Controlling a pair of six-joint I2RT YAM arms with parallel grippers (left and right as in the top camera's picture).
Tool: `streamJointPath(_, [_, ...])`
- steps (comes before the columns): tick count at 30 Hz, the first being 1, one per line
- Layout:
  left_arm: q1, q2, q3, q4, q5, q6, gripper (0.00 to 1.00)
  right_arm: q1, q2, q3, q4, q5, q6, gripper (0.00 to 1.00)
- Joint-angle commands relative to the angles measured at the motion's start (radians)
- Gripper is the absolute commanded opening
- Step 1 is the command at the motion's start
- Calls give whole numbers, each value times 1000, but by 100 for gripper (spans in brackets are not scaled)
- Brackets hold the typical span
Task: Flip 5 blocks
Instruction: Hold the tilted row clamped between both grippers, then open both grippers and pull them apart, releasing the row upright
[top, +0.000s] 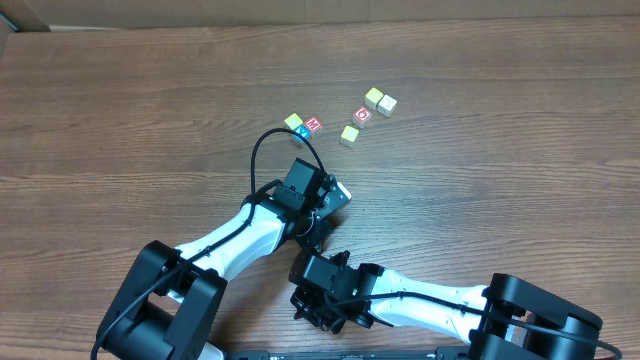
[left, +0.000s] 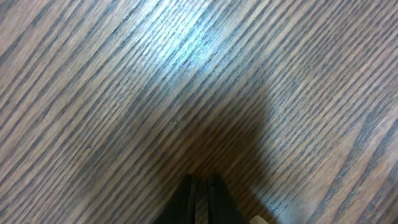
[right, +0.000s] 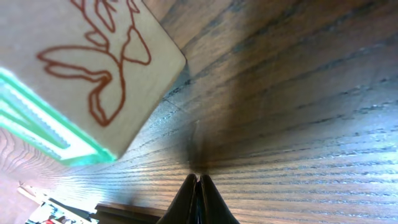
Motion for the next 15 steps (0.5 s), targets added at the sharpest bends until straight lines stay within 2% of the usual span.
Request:
streamJointPath(1, [-24, 68, -70, -11, 25, -21, 4, 4, 10, 14, 2, -8, 5, 4])
streamJointPath(15, [17, 68, -70, 37, -101, -72, 4, 4, 9, 14, -5, -8, 3, 4])
